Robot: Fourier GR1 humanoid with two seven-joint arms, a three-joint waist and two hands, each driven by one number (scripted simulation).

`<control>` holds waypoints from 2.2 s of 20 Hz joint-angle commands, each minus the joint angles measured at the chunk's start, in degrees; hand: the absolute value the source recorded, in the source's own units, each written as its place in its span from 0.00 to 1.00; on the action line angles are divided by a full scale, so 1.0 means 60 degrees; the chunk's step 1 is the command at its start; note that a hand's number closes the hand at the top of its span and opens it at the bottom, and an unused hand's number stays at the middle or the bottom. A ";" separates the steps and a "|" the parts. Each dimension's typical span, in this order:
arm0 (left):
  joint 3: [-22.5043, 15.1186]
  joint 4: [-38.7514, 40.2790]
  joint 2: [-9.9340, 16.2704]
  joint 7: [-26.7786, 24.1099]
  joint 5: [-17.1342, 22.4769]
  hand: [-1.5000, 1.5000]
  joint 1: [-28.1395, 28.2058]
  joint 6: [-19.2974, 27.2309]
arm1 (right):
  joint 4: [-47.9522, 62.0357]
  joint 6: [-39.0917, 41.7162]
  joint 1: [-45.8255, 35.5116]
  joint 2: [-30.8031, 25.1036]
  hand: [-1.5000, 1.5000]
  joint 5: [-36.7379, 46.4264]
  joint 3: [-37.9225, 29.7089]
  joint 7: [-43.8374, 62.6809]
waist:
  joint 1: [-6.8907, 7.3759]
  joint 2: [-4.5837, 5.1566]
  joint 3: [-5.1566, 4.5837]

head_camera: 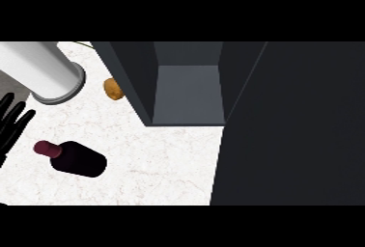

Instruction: Pick up the wine, place it into the cabinet and close the cabinet

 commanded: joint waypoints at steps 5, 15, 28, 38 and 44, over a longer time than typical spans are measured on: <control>0.0036 0.1581 -0.0281 -0.1217 -0.1005 0.00 0.0221 -0.0818 | -0.1038 -0.0048 0.0168 0.0026 0.00 -0.0953 -0.0270 0.0532 | 0.0012 0.0009 0.0001; 0.0080 0.3714 -0.0518 -0.3256 -0.2268 0.00 0.0119 -0.1504 | -0.1363 -0.0639 -0.0230 0.0258 0.00 0.0046 0.0677 0.1235 | -0.0017 -0.0007 -0.0007; -0.0018 0.6644 -0.0559 -0.5213 -0.3557 0.00 -0.0321 -0.1916 | -0.1249 -0.0560 -0.0812 -0.0280 0.00 -0.0467 0.0012 0.1538 | -0.0022 -0.0004 -0.0002; 0.0313 1.0005 -0.0105 -0.7072 -0.4098 0.00 -0.1449 -0.2289 | -0.1088 -0.0818 -0.1058 -0.0205 0.00 -0.0320 0.0239 0.1501 | -0.0058 0.0004 -0.0010; 0.0407 1.1831 0.0278 -0.7878 -0.4098 0.00 -0.1981 -0.3117 | -0.1093 -0.0520 -0.0504 -0.0265 0.00 -0.0626 0.0162 0.1065 | -0.0062 0.0020 -0.0006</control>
